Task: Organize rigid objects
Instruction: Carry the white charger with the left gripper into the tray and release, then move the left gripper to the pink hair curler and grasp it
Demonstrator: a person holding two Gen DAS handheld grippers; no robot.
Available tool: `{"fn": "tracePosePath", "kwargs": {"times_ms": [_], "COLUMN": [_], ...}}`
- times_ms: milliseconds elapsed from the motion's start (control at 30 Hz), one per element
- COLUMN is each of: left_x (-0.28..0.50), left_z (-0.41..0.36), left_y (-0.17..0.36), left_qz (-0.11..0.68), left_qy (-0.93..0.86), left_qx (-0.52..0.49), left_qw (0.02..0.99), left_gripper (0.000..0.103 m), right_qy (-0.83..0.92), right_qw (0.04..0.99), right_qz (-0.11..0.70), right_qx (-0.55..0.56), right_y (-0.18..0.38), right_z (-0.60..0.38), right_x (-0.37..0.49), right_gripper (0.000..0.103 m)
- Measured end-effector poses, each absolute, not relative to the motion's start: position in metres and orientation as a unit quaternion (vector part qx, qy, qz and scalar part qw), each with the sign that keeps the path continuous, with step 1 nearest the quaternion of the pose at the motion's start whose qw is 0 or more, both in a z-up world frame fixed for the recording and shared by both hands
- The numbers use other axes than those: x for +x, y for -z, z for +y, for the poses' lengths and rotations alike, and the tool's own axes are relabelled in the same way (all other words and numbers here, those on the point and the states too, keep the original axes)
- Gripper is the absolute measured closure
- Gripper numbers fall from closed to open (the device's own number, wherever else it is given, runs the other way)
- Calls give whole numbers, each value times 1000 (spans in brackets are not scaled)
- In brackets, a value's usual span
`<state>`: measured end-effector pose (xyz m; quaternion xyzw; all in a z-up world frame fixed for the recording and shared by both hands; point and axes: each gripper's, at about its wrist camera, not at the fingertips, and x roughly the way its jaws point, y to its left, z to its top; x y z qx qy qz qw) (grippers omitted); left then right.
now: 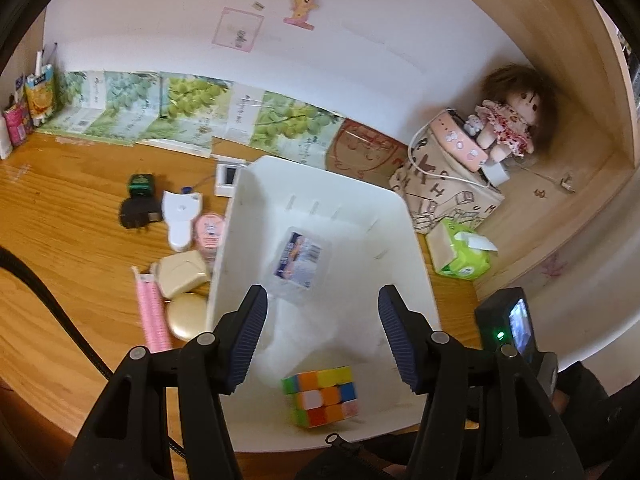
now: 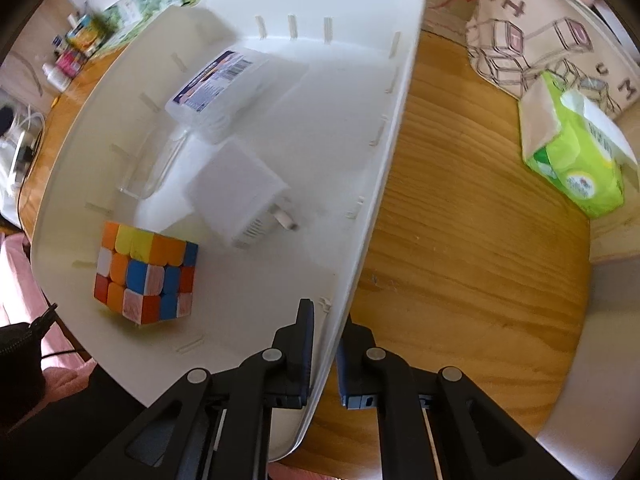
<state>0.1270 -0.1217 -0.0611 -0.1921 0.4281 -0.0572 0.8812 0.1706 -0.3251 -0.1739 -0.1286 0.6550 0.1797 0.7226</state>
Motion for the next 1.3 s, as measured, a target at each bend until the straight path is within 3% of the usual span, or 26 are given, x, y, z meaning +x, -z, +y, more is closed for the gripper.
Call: {"fn": "tracePosePath", "kwargs": {"times_ms": [833,1100,1300], "left_x": [125,136,152], "left_z": [-21,-1,4], "left_y": [88,117,142], "left_qz": [505,559,597], "left_qy": [30,18,15], "left_qx": [-196,-195,-193], "left_qw": [840,806,778], "left_gripper": [41,25,23], "right_qy": [-68,-45,-31], "right_qw": [753,756,757], "right_qz": [654,653,652], "right_qx": [-18,19,34], "right_y": [177,177,178], "right_z": [-358,-377,-377], "right_x": [178,179,174], "right_gripper": [99,98,98]}}
